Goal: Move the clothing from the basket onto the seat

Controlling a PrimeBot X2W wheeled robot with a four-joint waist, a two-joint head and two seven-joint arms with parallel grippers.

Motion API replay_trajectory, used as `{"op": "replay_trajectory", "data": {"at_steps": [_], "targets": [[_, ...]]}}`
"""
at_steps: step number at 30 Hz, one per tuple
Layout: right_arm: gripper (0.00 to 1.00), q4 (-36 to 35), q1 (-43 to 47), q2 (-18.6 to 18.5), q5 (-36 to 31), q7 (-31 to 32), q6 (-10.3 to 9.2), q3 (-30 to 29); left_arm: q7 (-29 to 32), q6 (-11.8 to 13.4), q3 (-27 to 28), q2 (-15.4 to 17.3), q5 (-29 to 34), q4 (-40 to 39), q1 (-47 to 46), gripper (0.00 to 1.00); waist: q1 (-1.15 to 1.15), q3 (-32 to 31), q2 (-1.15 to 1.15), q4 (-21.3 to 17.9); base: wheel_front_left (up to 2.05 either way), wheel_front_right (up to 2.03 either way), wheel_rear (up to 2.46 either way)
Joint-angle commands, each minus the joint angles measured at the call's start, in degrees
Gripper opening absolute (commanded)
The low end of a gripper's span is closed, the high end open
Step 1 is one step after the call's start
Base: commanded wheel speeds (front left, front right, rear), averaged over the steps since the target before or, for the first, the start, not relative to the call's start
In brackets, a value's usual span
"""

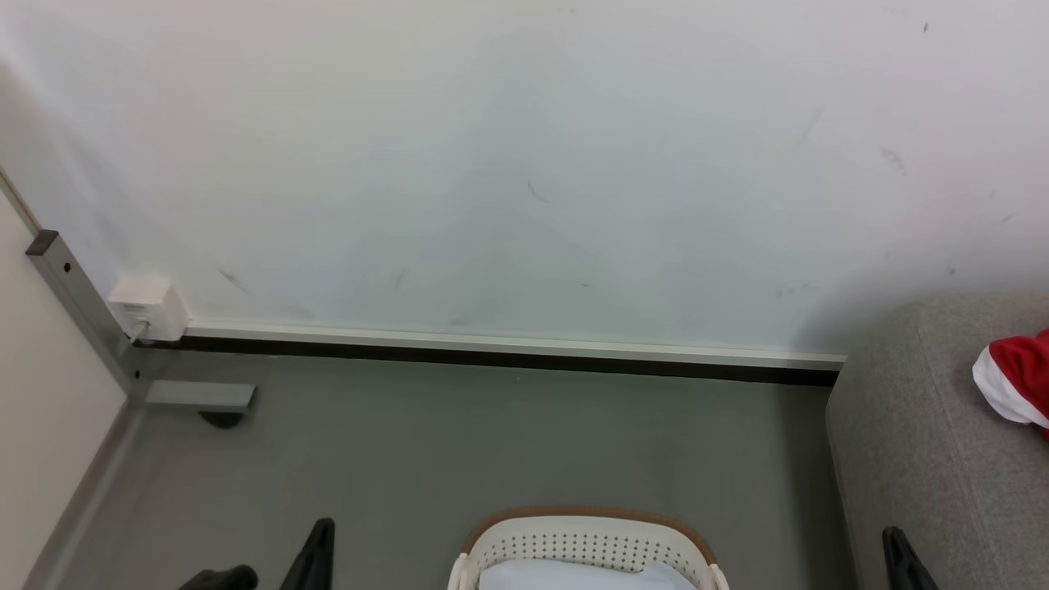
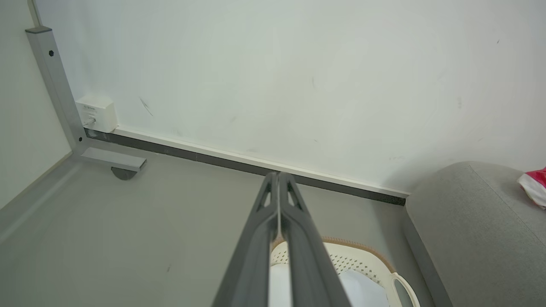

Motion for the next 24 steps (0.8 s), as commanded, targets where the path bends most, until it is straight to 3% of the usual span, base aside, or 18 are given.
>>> {"op": "replay_trajectory", "data": {"at_steps": [1, 24], "targets": [[0.0, -0.63, -1.58, -0.15, 3.36, 0.69, -0.01, -0.51, 0.76, -0.34, 0.95, 0.08, -3.2, -1.03, -1.32, 0.0, 0.0, 0.04, 0.0, -0.05, 0.0, 0.0, 0.0], [0.0, -0.4, -4.66, -0.02, 24.68, 6.18, -0.04, -2.03, 6.1, -1.38, 4.51, -0.88, -23.15, -2.43, -2.73, 0.0, 0.0, 0.51, 0.0, -0.63, 0.0, 0.0, 0.0]]}}
